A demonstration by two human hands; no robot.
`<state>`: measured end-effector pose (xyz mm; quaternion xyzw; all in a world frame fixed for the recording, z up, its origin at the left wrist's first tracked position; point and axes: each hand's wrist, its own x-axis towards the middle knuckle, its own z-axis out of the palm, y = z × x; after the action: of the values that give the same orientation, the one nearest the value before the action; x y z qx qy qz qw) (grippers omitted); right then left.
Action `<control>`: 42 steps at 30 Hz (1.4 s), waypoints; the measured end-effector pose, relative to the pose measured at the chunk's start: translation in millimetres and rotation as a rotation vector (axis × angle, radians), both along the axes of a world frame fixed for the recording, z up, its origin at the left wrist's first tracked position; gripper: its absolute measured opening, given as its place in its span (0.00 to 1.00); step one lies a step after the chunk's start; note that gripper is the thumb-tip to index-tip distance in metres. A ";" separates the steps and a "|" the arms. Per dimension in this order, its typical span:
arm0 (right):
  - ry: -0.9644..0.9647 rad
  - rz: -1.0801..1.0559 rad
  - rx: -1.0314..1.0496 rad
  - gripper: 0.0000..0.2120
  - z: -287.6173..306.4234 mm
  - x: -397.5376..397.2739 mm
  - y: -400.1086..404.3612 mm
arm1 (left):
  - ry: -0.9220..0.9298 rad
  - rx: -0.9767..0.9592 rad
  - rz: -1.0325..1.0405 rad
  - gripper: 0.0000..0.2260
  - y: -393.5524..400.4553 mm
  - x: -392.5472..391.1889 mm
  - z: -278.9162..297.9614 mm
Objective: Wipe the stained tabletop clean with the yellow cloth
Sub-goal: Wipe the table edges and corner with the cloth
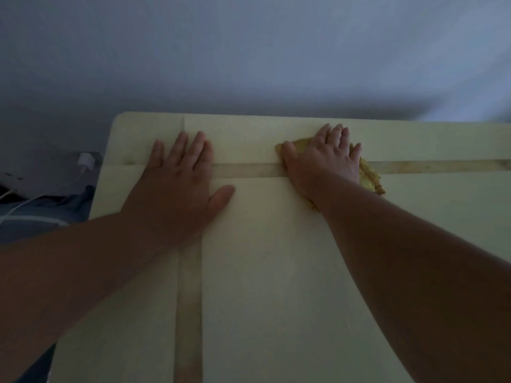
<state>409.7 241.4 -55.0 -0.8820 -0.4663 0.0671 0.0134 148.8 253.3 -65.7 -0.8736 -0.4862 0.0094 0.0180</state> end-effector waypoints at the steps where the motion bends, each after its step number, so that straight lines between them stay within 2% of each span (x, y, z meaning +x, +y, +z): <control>1: -0.008 0.003 -0.004 0.51 -0.2 1.8 7.2 | -0.004 0.001 -0.001 0.43 0.0 -0.2 -1.0; 11: -0.060 0.102 -0.040 0.49 5.1 -2.8 60.1 | 0.008 -0.023 0.003 0.44 -1.4 1.3 0.8; 18: -0.062 0.179 -0.019 0.50 3.5 -29.6 59.2 | 0.021 -0.052 -0.012 0.41 -1.2 -0.3 2.8; 29: -0.033 0.275 0.013 0.49 -0.2 -78.6 -4.6 | -0.045 -0.113 -0.006 0.43 -5.8 -0.9 9.8; 36: -0.004 0.290 0.044 0.48 -0.3 -110.3 -69.6 | -0.179 -0.124 0.004 0.34 -5.5 3.3 13.4; 42: 0.000 0.347 0.059 0.50 -1.8 -137.9 -135.5 | -0.072 -0.065 0.004 0.37 -23.4 -0.6 21.4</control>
<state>271.8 106.0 -56.8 -0.7875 -0.6133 0.0547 0.0274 148.3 229.8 -44.3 -0.8724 -0.4880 -0.0064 -0.0278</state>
